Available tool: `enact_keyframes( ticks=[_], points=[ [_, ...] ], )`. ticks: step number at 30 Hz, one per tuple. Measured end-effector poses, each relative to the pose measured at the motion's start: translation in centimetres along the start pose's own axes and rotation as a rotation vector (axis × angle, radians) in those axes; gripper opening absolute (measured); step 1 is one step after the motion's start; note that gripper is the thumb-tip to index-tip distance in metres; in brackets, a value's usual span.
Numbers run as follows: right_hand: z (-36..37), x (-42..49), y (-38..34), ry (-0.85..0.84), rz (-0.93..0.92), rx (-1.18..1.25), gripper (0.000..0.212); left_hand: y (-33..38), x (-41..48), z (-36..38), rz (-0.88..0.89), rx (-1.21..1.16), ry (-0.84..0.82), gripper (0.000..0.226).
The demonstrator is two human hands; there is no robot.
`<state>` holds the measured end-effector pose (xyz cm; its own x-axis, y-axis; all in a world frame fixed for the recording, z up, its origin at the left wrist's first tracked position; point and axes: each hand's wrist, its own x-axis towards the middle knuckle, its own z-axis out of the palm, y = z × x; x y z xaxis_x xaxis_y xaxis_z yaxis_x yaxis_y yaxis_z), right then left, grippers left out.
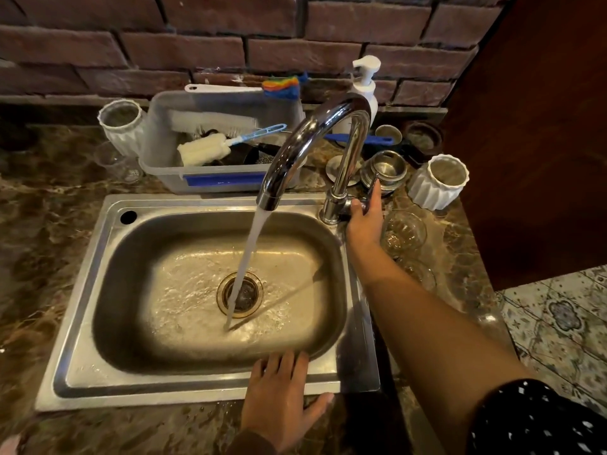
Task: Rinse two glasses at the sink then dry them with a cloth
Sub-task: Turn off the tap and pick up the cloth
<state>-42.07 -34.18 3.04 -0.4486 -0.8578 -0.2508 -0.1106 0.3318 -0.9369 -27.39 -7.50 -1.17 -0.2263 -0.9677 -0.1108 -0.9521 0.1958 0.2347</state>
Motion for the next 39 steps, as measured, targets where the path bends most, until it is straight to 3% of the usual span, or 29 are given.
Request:
enact_keyframes(
  ticks=[12, 26, 35, 39],
  points=[
    [-0.1, 0.6, 0.8, -0.064, -0.092, 0.021, 0.058, 0.1, 0.0, 0.4, 0.011, 0.092, -0.009, 0.074],
    [0.6, 1.1, 0.0, -0.033, -0.026, -0.048, 0.062, 0.0, 0.1, 0.9, 0.036, 0.059, 0.03, 0.07],
    [-2.1, -6.8, 0.5, -0.195, 0.003, -0.141, 0.086, 0.3, -0.4, -0.3, 0.011, 0.039, -0.047, 0.066],
    [-4.3, -12.3, 1.0, -0.354, -0.047, -0.184, 0.08, 0.4, -0.2, -1.8, -0.009, 0.003, -0.235, 0.071]
  ],
)
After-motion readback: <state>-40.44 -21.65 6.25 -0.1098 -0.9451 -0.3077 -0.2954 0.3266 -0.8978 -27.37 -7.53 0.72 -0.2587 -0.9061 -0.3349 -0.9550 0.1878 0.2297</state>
